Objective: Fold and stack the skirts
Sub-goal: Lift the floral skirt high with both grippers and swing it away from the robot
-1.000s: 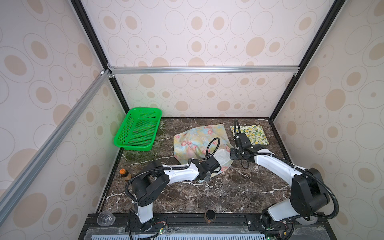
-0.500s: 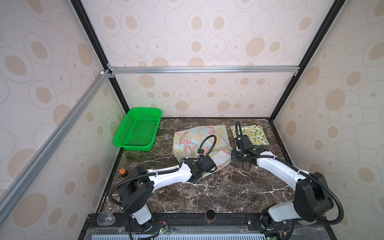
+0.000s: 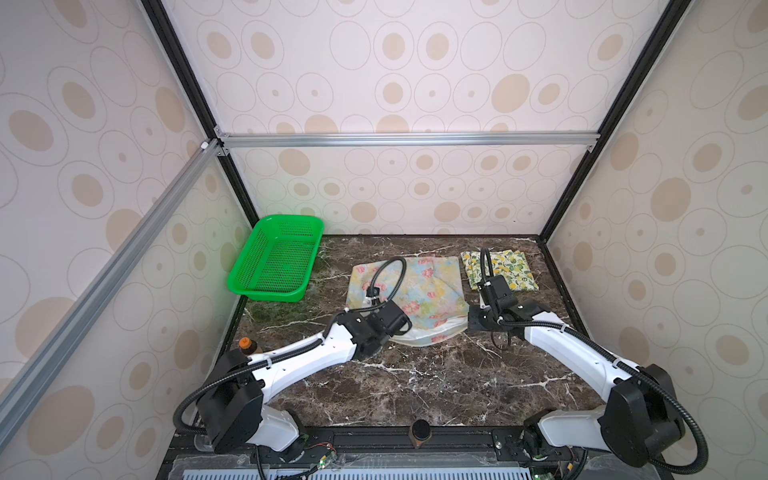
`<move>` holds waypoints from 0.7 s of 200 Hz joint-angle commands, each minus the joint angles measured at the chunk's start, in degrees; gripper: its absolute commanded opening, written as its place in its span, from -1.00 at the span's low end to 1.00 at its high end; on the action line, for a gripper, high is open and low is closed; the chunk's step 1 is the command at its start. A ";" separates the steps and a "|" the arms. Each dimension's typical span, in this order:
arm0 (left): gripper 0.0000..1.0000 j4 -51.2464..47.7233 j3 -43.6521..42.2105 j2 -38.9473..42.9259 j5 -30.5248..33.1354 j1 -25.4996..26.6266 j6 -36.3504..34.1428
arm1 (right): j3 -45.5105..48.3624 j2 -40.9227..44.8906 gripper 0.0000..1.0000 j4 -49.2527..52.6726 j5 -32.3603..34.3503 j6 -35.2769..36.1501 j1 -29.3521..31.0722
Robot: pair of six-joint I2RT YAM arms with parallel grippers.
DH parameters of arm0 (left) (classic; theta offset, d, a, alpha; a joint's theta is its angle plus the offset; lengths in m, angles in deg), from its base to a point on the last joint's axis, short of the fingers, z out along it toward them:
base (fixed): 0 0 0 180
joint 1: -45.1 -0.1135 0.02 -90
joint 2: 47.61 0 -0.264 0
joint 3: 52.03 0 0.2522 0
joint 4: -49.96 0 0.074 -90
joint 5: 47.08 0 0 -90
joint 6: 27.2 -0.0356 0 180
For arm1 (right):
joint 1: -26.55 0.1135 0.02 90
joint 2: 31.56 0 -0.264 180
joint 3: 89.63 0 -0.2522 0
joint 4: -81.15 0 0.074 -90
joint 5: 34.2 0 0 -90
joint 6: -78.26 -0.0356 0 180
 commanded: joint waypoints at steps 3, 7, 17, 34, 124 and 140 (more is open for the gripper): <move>-1.00 -0.40 9.36 5.36 5.05 -7.39 -5.28 | -9.68 1.85 -1.00 1.73 -0.74 1.70 -1.32; -1.00 0.24 10.42 5.86 5.18 -8.27 -6.53 | -11.26 1.86 -1.00 2.06 -0.80 2.07 -1.34; -1.00 1.53 13.73 6.56 6.34 -9.59 -9.83 | -14.91 1.85 -1.00 2.92 -1.24 2.69 -1.38; -1.00 1.90 20.28 6.15 8.21 -11.15 -13.87 | -20.64 2.01 -1.00 4.79 -2.43 3.42 -1.45; -1.00 12.05 41.42 -2.65 8.89 -15.17 -31.16 | -45.10 -5.60 -1.00 9.66 -6.61 7.52 -4.76; -1.00 13.70 45.03 -6.36 6.93 -16.80 -32.90 | -49.27 -9.77 -1.00 9.04 -7.94 8.38 -6.06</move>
